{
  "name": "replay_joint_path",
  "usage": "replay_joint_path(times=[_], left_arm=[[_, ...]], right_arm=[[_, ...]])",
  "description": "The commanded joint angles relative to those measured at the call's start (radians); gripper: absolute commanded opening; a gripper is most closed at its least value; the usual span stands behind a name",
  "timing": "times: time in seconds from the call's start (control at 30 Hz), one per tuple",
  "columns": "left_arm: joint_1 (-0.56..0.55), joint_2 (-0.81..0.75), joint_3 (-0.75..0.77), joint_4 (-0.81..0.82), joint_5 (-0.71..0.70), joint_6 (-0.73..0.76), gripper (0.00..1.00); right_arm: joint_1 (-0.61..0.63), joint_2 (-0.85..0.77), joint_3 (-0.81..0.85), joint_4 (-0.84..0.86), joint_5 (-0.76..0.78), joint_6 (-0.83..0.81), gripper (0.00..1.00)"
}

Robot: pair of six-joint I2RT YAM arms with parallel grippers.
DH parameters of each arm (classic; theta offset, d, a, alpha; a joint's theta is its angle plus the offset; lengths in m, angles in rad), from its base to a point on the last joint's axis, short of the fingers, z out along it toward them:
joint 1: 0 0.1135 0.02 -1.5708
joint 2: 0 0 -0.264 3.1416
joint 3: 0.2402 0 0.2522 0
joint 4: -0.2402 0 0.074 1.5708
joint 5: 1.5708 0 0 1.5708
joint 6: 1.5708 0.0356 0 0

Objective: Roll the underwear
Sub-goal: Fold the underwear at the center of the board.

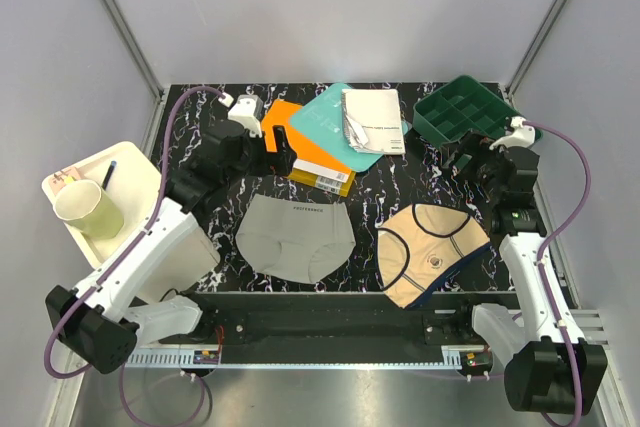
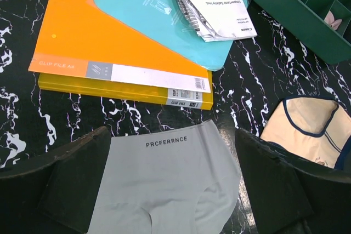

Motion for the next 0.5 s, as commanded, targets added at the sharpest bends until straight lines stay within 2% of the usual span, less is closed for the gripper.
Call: replay_joint_path(times=[0.0,0.2,0.33,0.47], left_arm=[[0.002,-0.002,0.054,0.012,-0.017,0.018,0.99],[0.002,-0.006,0.052,0.016,-0.002,0.013,0.99],[0.002,-0.008,0.042,0.033,0.009,0.036,0.99],[-0.009,0.007,0.036,0.05,-0.014,0.06,0.99]], right_arm=[[0.0,0.0,0.03,0.006,-0.006,-0.014,0.98],[0.0,-0.001,0.035,0.001,-0.022,-0.005,0.98],[0.0,0.003,0.05,-0.003,-0.085,0.007,0.98],[0.004,0.045,0.067,0.0,-0.202,0.048,0.91]])
